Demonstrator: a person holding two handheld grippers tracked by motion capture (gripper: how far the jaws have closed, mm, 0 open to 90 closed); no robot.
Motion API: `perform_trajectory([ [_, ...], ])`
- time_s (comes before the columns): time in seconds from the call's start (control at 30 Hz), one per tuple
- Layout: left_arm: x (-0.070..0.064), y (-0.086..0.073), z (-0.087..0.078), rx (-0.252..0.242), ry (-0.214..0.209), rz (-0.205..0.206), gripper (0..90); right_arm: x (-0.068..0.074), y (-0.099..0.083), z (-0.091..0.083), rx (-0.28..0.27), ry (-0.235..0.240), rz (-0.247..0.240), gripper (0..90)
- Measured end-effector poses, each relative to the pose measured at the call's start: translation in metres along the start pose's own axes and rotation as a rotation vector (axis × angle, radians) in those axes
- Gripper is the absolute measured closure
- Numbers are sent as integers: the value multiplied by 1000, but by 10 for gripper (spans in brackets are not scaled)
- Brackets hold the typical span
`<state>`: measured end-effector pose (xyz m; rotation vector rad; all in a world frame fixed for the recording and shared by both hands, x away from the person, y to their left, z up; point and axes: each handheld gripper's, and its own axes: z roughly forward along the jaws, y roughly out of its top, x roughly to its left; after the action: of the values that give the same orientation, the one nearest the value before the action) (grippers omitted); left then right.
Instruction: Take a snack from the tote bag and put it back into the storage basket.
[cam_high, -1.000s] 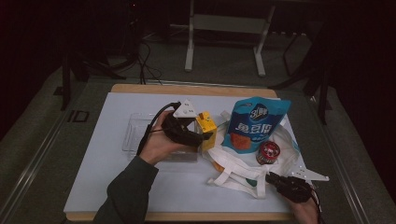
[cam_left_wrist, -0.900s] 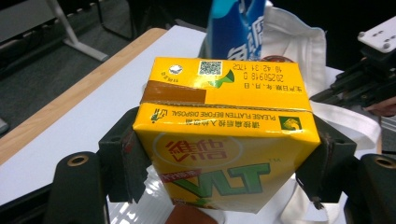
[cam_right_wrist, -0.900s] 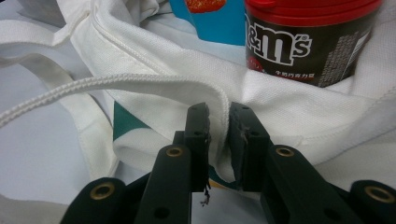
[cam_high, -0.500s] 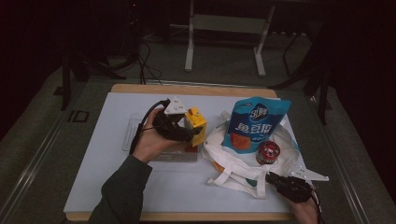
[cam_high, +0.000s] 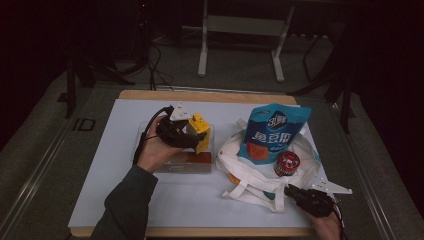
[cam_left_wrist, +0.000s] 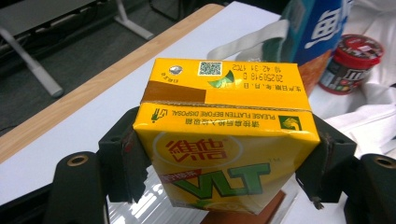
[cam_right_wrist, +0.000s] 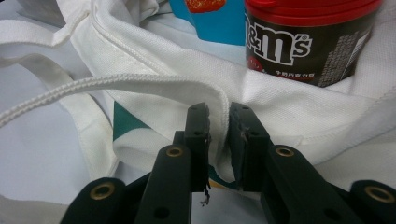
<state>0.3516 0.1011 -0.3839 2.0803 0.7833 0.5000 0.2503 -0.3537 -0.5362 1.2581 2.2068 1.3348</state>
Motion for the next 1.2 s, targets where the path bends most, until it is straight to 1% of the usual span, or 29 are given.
perform_trajectory([
  [0.13,5,-3,-1,-3,32,-12,286,0,0,0,0,0,1,778],
  [0.3,11,-6,-4,-3,53,-30,286,0,0,0,0,-1,1,778],
  [0.4,14,-8,-4,8,66,-34,286,0,0,0,-1,-1,1,778],
  [0.73,21,-14,-4,34,111,-26,286,0,0,0,-1,-1,1,778],
  [0.83,24,-15,-3,38,110,-33,286,0,0,0,0,-1,1,777],
  [0.9,27,-19,-3,49,121,-38,286,0,0,0,0,-1,1,778],
  [0.97,28,-20,-4,51,125,-39,286,0,0,0,-1,0,1,778],
  [1.03,32,-23,-5,52,134,-51,286,0,0,0,-1,0,2,778],
  [1.1,35,-25,-5,57,149,-55,286,0,0,0,-1,0,2,778],
  [1.2,38,-27,-5,65,160,-58,286,0,0,0,-1,0,2,777],
])
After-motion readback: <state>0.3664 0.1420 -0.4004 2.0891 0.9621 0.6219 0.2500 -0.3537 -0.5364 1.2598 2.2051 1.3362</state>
